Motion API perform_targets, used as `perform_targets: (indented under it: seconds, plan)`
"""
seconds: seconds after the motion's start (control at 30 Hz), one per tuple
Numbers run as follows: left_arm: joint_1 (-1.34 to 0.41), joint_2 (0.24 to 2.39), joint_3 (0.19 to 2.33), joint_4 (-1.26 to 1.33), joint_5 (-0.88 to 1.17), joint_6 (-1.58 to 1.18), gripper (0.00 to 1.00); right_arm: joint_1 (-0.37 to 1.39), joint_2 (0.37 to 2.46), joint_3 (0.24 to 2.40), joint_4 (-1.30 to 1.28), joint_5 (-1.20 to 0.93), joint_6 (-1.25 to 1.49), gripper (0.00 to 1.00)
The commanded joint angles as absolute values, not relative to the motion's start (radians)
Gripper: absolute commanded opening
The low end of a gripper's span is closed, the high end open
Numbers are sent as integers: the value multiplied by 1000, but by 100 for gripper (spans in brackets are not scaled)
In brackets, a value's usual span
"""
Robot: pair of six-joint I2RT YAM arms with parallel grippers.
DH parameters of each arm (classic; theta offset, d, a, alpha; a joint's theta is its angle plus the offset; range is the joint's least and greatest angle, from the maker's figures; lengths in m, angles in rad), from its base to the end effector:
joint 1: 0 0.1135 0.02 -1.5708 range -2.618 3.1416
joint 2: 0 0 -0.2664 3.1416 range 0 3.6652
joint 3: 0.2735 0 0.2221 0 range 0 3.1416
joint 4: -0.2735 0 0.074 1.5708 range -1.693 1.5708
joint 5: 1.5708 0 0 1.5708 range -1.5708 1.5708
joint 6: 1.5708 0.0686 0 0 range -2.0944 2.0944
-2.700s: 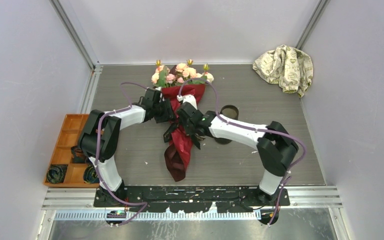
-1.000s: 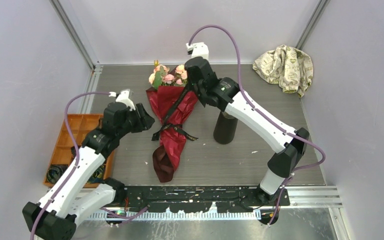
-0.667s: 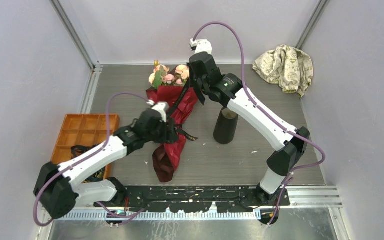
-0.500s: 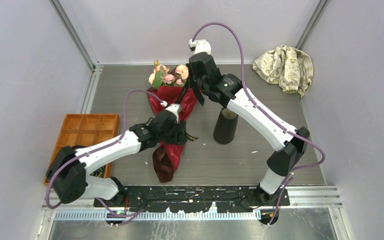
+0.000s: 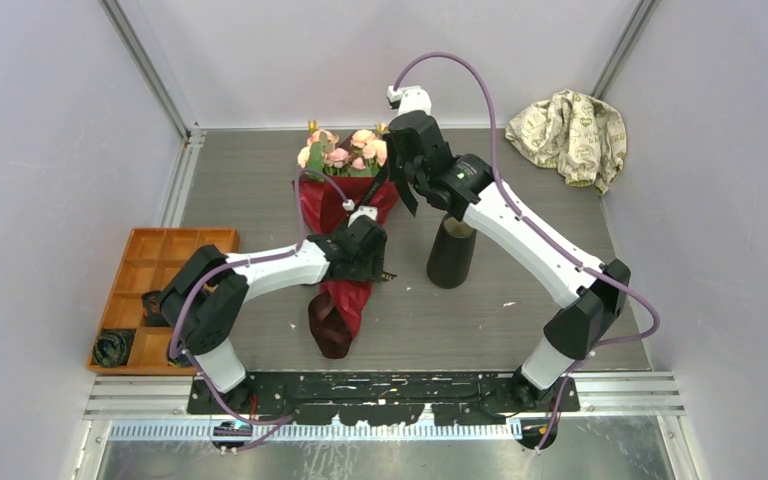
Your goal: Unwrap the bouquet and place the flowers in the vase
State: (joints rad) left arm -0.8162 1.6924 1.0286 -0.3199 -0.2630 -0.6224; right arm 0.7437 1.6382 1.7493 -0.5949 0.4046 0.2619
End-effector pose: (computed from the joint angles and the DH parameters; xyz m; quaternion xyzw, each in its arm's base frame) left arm 0.2427 -0.2321 0.1767 0.0541 0.9482 -0.0946 0.2985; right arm 0.2870 0.2273 0.3989 -0.0991 0.8390 0.0934 0.5268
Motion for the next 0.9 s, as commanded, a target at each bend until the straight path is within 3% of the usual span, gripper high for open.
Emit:
perform_targets:
  seconds: [0.0, 0.37, 0.57, 0.67, 0.77, 0.87]
  plan:
    - [-816, 1730, 1092, -282, -330, -625, 64, 735, 1553, 1722, -528, 393, 244, 4]
    - [-817, 1789, 1171, -343, -455, -630, 57, 732, 1542, 1659, -492, 333, 260, 4]
    - [-816, 1777, 1162, -369, -511, -687, 72, 733, 1538, 1633, -474, 294, 267, 5]
    - [-803, 1817, 1192, -403, -519, -690, 74, 732, 1537, 1625, -467, 282, 271, 5]
    - [-793, 1858, 1215, -412, -497, -690, 68, 732, 1536, 1618, -464, 274, 276, 5]
    - [-793, 1873, 1208, -401, -468, -697, 53, 733, 1532, 1610, -462, 280, 276, 6]
